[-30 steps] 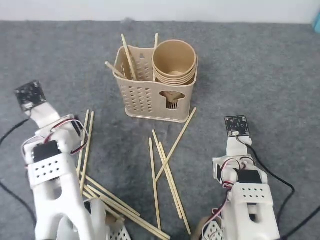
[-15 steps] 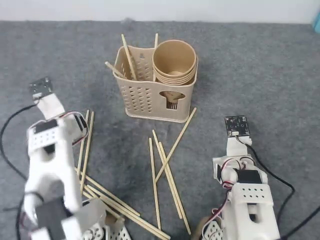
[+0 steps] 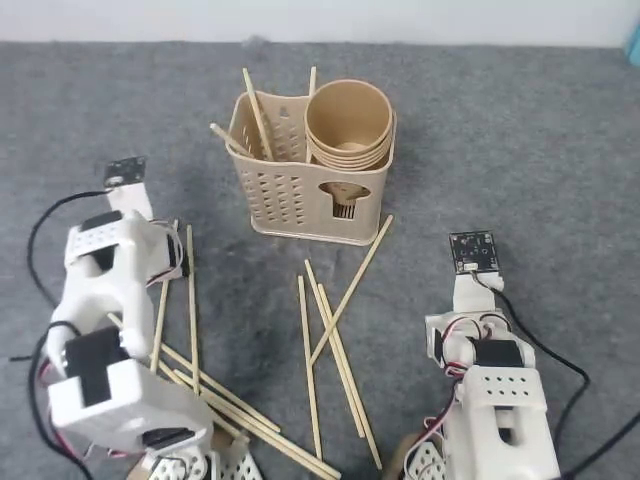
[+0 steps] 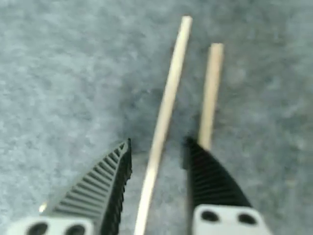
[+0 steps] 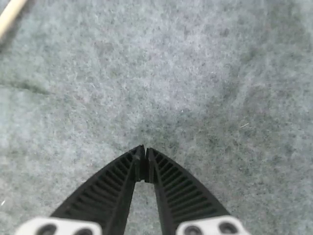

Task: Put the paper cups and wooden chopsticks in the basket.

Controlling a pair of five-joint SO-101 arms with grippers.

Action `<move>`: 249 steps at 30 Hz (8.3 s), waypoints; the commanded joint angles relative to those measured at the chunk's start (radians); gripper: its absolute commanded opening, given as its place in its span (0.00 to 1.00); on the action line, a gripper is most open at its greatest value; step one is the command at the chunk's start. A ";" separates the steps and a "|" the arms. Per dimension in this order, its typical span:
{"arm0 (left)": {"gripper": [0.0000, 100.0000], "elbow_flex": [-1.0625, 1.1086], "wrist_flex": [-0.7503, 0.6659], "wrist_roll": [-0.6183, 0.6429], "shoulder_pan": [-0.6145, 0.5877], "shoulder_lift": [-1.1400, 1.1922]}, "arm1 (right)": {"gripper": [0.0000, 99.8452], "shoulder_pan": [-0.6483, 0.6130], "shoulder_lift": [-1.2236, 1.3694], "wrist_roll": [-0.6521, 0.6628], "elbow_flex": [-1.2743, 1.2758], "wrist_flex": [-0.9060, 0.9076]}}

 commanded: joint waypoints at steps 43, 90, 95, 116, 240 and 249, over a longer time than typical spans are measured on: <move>0.01 -0.275 -0.468 0.310 0.324 -0.853 | 0.01 0.005 -0.022 0.020 -0.009 0.005; 0.24 -0.067 -0.281 0.310 0.339 -0.910 | 0.01 0.007 -0.022 0.020 -0.017 0.001; 0.12 -0.071 -0.055 0.310 0.219 -1.080 | 0.01 0.007 -0.022 0.014 -0.017 0.001; 0.04 0.766 -0.540 0.311 -0.078 -0.916 | 0.01 -0.001 -0.021 -0.166 -0.025 -0.022; 0.04 0.736 -0.526 0.261 -0.061 -0.856 | 0.01 -0.328 -0.275 -0.298 -0.873 -0.035; 0.04 0.737 -0.526 0.261 -0.061 -0.856 | 0.01 -0.440 -0.298 -0.273 -0.875 -0.424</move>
